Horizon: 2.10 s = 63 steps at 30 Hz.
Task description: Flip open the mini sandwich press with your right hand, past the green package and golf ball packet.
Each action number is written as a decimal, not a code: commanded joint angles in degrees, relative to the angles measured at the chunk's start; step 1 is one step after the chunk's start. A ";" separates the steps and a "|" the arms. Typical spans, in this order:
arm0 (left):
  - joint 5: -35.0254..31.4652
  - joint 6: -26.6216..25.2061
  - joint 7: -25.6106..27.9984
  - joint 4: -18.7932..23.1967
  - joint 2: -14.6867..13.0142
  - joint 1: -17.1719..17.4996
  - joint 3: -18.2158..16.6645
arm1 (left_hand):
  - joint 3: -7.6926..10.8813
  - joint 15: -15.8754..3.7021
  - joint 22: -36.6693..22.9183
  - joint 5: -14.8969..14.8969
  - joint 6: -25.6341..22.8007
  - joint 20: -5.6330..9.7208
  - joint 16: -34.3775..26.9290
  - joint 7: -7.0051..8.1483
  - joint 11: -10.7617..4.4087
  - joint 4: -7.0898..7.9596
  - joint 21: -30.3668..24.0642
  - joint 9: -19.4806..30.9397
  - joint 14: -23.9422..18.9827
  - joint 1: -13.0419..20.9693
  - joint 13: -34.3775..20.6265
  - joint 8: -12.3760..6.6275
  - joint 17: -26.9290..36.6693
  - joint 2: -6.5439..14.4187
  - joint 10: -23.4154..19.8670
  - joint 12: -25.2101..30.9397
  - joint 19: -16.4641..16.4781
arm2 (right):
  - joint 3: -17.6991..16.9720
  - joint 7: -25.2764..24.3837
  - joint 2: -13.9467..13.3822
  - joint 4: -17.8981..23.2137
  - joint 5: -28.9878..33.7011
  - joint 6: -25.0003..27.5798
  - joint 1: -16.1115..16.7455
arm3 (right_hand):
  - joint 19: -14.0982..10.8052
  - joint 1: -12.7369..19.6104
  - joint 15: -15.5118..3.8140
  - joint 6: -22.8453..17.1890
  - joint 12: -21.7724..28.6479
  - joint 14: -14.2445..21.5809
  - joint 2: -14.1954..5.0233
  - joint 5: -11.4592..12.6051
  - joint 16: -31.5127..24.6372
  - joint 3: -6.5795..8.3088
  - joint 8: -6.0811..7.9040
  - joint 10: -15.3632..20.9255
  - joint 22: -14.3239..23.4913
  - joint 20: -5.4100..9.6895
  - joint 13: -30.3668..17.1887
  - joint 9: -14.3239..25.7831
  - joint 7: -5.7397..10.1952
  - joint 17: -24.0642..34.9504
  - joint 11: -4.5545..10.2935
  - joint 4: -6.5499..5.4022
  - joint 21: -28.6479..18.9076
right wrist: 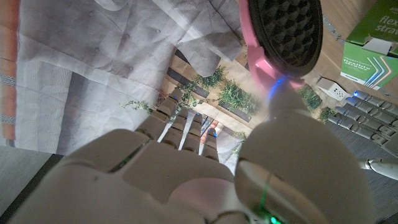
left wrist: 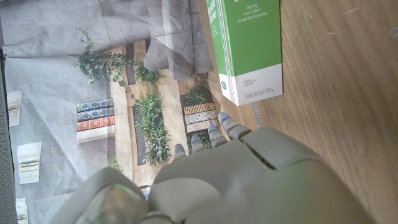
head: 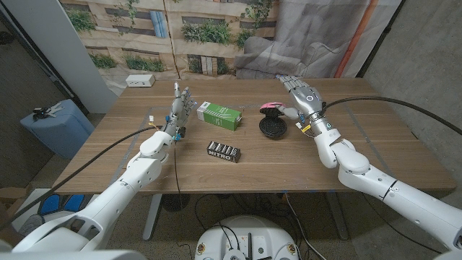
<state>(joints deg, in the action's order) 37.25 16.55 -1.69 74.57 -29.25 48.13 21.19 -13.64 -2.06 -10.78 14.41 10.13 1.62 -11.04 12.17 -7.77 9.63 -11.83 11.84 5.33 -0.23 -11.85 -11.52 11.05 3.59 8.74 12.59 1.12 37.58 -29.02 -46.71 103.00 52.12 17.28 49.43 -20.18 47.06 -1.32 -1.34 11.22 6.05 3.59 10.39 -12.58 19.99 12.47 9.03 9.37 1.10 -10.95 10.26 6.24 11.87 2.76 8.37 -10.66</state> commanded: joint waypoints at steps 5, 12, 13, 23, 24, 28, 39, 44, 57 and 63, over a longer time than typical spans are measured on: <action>0.01 -0.02 0.01 0.03 -0.02 0.01 -0.01 | -0.44 -2.14 -0.16 0.27 1.93 0.20 -0.17 0.47 0.00 0.04 -0.36 0.26 0.43 -0.02 -0.14 -0.30 0.20 2.98 0.37 0.36 0.17 | -0.46 5.59 0.21 0.14 -2.22 -1.21 -2.72 | 0.17 -0.54 0.36 0.32 -0.12 0.02 0.10 -0.08 -0.20 -0.04 -0.24 0.08 0.09 -0.03 -0.15 0.12 0.23 0.09 0.07 -0.19 0.21; 0.01 -0.02 0.01 0.04 -0.02 0.01 -0.01 | -0.44 -2.15 -0.16 0.27 1.95 0.19 -0.18 0.47 0.03 0.04 -0.37 0.26 0.40 -0.02 -0.14 -0.30 0.20 2.98 0.30 0.39 0.21 | -0.19 7.84 0.57 -0.28 -2.78 -1.60 -4.23 | 0.51 -0.87 0.56 0.68 -0.28 -0.25 -0.10 -0.08 -0.10 -0.11 -0.50 -0.32 0.09 -0.19 -0.16 0.12 0.22 0.12 0.06 -0.31 0.30; 0.01 -0.02 0.01 0.04 -0.02 0.01 -0.01 | -0.44 -2.15 -0.16 0.27 1.94 0.20 -0.18 0.47 0.01 0.04 -0.37 0.26 0.42 -0.02 -0.14 -0.30 0.20 2.98 0.29 0.40 0.21 | -0.13 8.19 0.55 -0.37 -2.89 -1.81 -4.49 | 0.53 -0.92 0.61 0.68 -0.28 -0.32 -0.12 -0.07 -0.07 -0.12 -0.51 -0.32 0.09 -0.23 -0.16 0.12 0.18 0.12 0.02 -0.33 0.30; 0.01 -0.01 0.01 0.04 -0.02 0.02 -0.01 | -0.44 -2.11 -0.16 0.27 1.96 0.19 -0.17 0.46 0.03 0.04 -0.37 0.26 0.41 -0.02 -0.14 -0.29 0.20 2.98 0.37 0.36 0.19 | 0.79 10.48 1.29 -2.48 -3.68 -3.67 -7.33 | 0.72 -1.26 0.66 0.84 -0.38 -0.51 -0.25 -0.07 0.00 -0.22 -0.68 -0.62 0.10 -0.26 -0.17 0.12 0.18 0.15 0.00 -0.41 0.31; 0.01 -0.01 0.01 0.04 -0.01 0.02 -0.01 | -0.44 -2.09 -0.16 0.27 1.97 0.22 -0.16 0.46 0.06 0.04 -0.36 0.26 0.45 -0.02 -0.14 -0.29 0.20 2.98 0.36 0.37 0.18 | 0.90 10.60 1.37 -2.71 -3.65 -3.81 -7.63 | 0.73 -1.31 0.69 0.85 -0.39 -0.54 -0.27 -0.07 0.01 -0.24 -0.69 -0.65 0.10 -0.26 -0.17 0.13 0.16 0.15 0.01 -0.41 0.30; 0.01 -0.01 0.01 0.03 -0.01 0.02 -0.01 | -0.44 -2.07 -0.16 0.27 2.01 0.23 -0.17 0.46 0.06 0.04 -0.37 0.26 0.42 -0.02 -0.14 -0.27 0.20 2.98 0.30 0.39 0.20 | 1.26 11.14 1.73 -3.48 -3.78 -4.34 -8.66 | 0.78 -1.41 0.67 0.74 -0.39 -0.52 -0.33 -0.06 0.01 -0.26 -0.68 -0.68 0.10 -0.29 -0.17 0.13 0.22 0.16 0.01 -0.43 0.30; 0.01 0.01 0.00 0.01 0.00 0.01 0.00 | -0.44 -2.10 -0.16 0.27 1.98 0.18 -0.16 0.46 0.08 0.04 -0.36 0.26 0.45 -0.02 -0.14 -0.28 0.20 2.98 0.36 0.37 0.18 | 2.21 12.18 2.65 -5.70 -4.04 -5.37 -11.19 | 0.97 -1.75 0.78 0.67 -0.39 -0.65 -0.49 -0.04 0.05 -0.35 -0.74 -0.79 0.10 -0.40 -0.18 0.13 0.17 0.18 -0.02 -0.50 0.31; 0.00 0.01 0.00 0.01 -0.01 0.01 0.00 | -0.44 -2.14 -0.16 0.27 1.99 0.20 -0.17 0.46 0.02 0.04 -0.37 0.26 0.44 -0.01 -0.14 -0.28 0.20 2.98 0.38 0.36 0.20 | 2.35 12.14 3.02 -6.47 -4.22 -5.50 -12.15 | 1.04 -1.88 0.78 0.58 -0.38 -0.72 -0.57 -0.02 0.07 -0.38 -0.73 -0.82 0.11 -0.40 -0.18 0.13 0.20 0.18 -0.06 -0.52 0.31; 0.01 0.01 -0.02 -0.02 -0.01 -0.01 -0.01 | -0.44 -2.09 -0.16 0.27 1.97 0.21 -0.16 0.47 0.08 0.04 -0.37 0.26 0.45 -0.01 -0.14 -0.29 0.20 2.98 0.40 0.35 0.20 | 3.29 12.17 3.96 -9.13 -4.63 -6.05 -14.62 | 1.13 -2.23 0.87 0.42 -0.34 -0.72 -0.84 0.04 0.06 -0.43 -0.76 -0.79 0.11 -0.52 -0.19 0.13 0.27 0.21 -0.08 -0.61 0.28; 0.02 0.01 -0.04 -0.05 -0.01 -0.03 -0.01 | -0.43 -2.06 -0.16 0.27 1.99 0.21 -0.17 0.46 0.08 0.04 -0.37 0.26 0.43 -0.02 -0.14 -0.28 0.20 2.98 0.36 0.37 0.20 | 4.19 12.62 4.72 -11.11 -4.78 -6.72 -16.42 | 1.16 -2.40 0.86 -0.02 -0.30 -0.66 -0.99 0.08 0.03 -0.46 -0.64 -0.73 0.11 -0.53 -0.19 0.13 0.18 0.22 -0.09 -0.64 0.25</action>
<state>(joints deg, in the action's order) 37.26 16.53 -1.68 74.57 -29.26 48.14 21.18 -13.64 -2.06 -10.78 14.41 10.13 1.62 -11.04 12.17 -7.77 9.63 -11.83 11.84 5.32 -0.23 -11.85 -11.52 11.05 3.59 8.73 12.59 1.12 40.63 -16.96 -43.03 94.62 47.68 11.37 35.57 -19.27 45.24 -0.51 -1.02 11.02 5.24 2.70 10.42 -12.58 19.60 12.05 8.60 9.37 0.61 -11.07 10.25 6.35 11.85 2.77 7.97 -10.37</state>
